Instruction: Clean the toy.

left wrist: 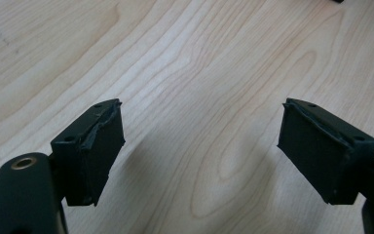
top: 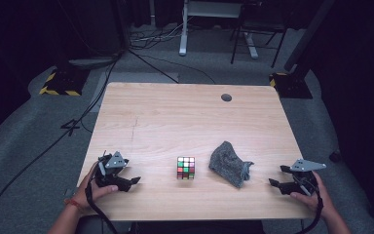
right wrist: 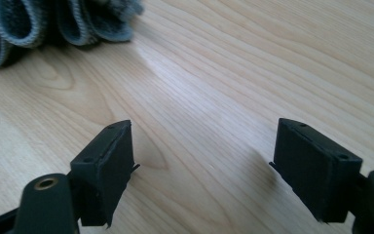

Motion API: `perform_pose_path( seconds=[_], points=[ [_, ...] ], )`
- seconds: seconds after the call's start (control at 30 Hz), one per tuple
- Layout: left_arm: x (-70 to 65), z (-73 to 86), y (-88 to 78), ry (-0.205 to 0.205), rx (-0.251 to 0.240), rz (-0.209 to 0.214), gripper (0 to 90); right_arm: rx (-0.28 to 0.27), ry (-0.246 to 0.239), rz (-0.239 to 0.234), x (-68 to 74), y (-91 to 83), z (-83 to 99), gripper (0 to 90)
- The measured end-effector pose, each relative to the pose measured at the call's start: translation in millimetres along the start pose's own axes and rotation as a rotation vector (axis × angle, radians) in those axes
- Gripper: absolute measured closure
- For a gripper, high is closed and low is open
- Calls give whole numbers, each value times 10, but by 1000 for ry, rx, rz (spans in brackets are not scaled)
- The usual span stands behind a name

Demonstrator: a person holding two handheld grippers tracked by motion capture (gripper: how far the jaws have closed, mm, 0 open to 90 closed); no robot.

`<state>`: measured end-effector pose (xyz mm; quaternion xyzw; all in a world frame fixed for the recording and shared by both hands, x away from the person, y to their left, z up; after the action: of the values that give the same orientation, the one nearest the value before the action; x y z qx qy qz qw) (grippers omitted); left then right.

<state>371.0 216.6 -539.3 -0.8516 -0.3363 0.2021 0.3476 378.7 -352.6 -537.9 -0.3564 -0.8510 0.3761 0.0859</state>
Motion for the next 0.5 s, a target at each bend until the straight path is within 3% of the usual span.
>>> perform_pose_path(
  seconds=[0.13,0.2,0.33,0.5],
  points=[
    [31,70,18,-20,12,-13,182,-19,51,15,-54,-29,90,228],
    [37,83,15,-31,-8,-12,183,-27,71,27,-77,-44,112,228],
    [44,96,12,-25,-14,-19,184,-35,90,71,-103,-58,150,227],
    [42,99,11,-33,-16,-29,179,-33,94,74,-101,-59,152,224]
  ],
)
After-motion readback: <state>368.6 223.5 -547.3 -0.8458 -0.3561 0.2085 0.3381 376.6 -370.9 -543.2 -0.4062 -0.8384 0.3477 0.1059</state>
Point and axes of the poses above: each handheld gripper's, and its own axes: y roughly forward along the jaws, z roughly out of its underside, x roughly to its left, the point moved 6 cm from there along y, roughly forward along the jaws, and after that the axes turned 8 degrees about -y, right-handed, at the moved point
